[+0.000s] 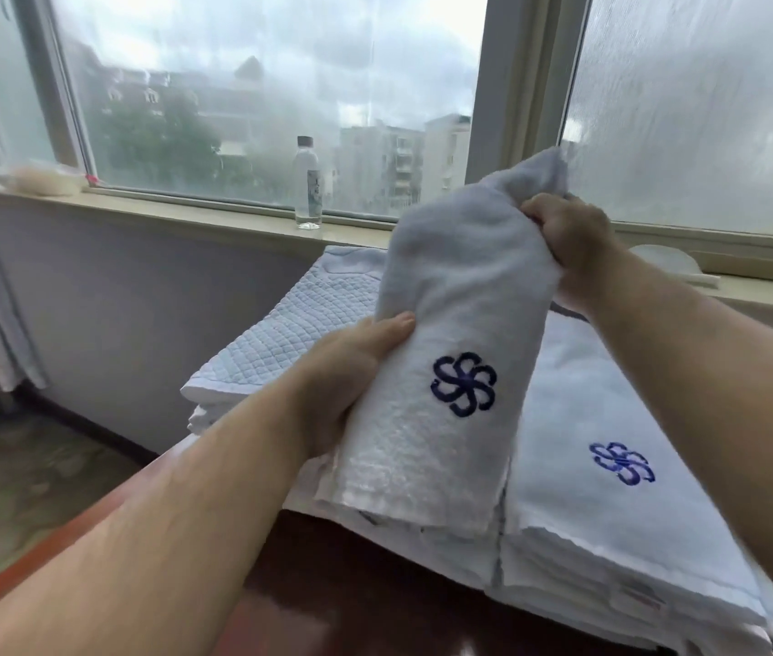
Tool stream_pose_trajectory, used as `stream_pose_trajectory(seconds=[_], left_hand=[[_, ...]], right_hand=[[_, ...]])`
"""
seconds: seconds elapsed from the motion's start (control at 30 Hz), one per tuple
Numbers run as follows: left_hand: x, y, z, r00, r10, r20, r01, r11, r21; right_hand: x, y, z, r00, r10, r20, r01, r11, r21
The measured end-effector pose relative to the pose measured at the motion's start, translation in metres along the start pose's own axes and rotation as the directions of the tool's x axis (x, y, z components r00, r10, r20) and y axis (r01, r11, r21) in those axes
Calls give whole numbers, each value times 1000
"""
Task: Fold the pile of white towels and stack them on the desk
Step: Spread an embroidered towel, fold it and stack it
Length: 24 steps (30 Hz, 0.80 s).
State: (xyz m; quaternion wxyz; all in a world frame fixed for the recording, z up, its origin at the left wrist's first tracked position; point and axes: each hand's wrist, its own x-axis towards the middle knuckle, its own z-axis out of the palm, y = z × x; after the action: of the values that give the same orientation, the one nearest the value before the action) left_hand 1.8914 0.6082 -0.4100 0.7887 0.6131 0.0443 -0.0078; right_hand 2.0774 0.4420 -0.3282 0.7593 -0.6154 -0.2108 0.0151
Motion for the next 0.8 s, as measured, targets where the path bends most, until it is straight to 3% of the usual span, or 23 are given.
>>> stream_pose_trajectory(seconds=[0.1, 0.17, 0.27, 0.37, 0.4, 0.47, 0.53, 0.63, 0.7, 0.8], left_hand=[[18, -8, -1, 976, -145, -163, 176, 964, 197], [30, -19, -1, 960, -72, -270, 194, 865, 462], [40, -26, 1, 936, 134, -325, 159, 662, 732], [42, -20, 1, 942, 158, -297, 101, 710, 697], [43, -18, 2, 936, 176, -306, 108, 684, 721], [45, -17, 6, 912, 231, -338, 186, 501, 845], [41, -16, 14, 871, 360, -335, 230, 306, 924], [31, -20, 28, 844, 515, -149, 58, 190, 980], [29, -26, 36, 914, 406, 15, -90, 165, 982], [35, -40, 38, 988, 143, 57, -65, 52, 997]], right_hand=[[13, 50, -13, 937, 343, 73, -303, 897, -321], [12, 86, -22, 884, 467, -39, -428, 771, -472], [17, 105, -28, 894, 425, -143, -436, 747, -503], [30, 104, -33, 922, 233, -310, -330, 892, -310], [34, 103, -34, 913, 175, -369, -292, 912, -288], [35, 107, -37, 888, 181, -423, -347, 867, -357], [31, 111, -38, 875, 273, -400, -434, 808, -399], [22, 105, -39, 888, 362, -285, -444, 837, -320], [9, 96, -39, 883, 439, -165, -469, 834, -290], [-18, 83, -40, 781, 625, 23, -601, 760, -247]])
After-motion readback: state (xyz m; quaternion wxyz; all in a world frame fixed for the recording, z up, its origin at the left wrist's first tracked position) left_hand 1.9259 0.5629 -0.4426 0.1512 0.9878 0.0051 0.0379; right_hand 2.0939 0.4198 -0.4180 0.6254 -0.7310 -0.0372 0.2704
